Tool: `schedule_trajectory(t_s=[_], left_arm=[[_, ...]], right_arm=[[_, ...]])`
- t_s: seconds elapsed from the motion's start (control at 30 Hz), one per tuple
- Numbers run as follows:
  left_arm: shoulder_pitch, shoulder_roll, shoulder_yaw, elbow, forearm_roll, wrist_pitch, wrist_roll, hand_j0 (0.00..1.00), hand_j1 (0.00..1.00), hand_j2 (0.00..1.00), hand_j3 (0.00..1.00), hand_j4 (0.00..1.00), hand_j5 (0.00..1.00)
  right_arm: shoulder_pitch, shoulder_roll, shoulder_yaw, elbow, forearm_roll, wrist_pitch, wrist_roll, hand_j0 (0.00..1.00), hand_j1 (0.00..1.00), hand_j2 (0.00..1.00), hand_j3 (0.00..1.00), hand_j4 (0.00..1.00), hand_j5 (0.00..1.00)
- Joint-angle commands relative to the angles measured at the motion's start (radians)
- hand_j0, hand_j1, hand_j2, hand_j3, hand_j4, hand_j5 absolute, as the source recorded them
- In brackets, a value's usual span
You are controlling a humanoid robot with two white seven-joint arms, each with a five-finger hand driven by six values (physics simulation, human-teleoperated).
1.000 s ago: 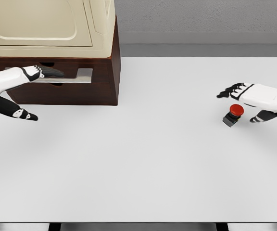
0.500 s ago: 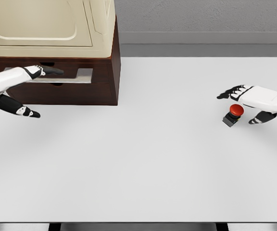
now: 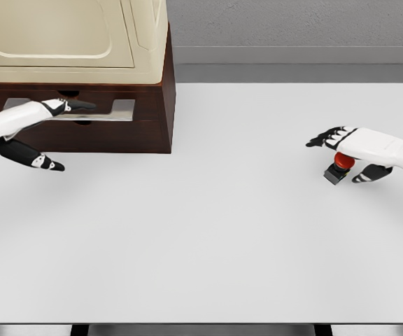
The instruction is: Open the cabinet drawer with left arm, and place a switch into the drawer with right arm
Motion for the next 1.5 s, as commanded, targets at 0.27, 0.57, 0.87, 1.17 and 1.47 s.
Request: schedule_trajectory(t_s=[0.27,0.57,0.87,1.17,1.47], left_arm=[[0.000,-0.019,-0.013,0.040,0.003,0.002,0.002,1.00,1.00,1.00,1.00,1.00,1.00],[-0.014,-0.019,-0.013,0.057,0.003,0.002,0.003,1.00,1.00,1.00,1.00,1.00,1.00],[-0.014,-0.030,-0.014,0.080,0.003,0.002,0.002,1.00,1.00,1.00,1.00,1.00,1.00],[-0.015,-0.031,-0.019,0.080,0.002,0.002,0.002,1.00,1.00,1.00,1.00,1.00,1.00],[-0.015,-0.031,-0.019,0.091,0.002,0.002,0.003,1.00,1.00,1.00,1.00,1.00,1.00]], right_arm=[[0.000,-0.007,0.005,0.005,0.000,0.002,0.004,1.00,1.00,1.00,1.00,1.00,1.00],[-0.003,-0.015,0.007,0.007,0.013,0.002,0.005,1.00,1.00,1.00,1.00,1.00,1.00],[-0.009,-0.007,0.007,0.024,0.026,0.002,0.019,1.00,1.00,1.00,1.00,1.00,1.00],[-0.041,-0.013,0.050,0.008,0.033,0.002,0.028,1.00,1.00,1.00,1.00,1.00,1.00],[-0.041,-0.025,0.060,0.001,0.032,0.002,0.028,1.00,1.00,1.00,1.00,1.00,1.00]])
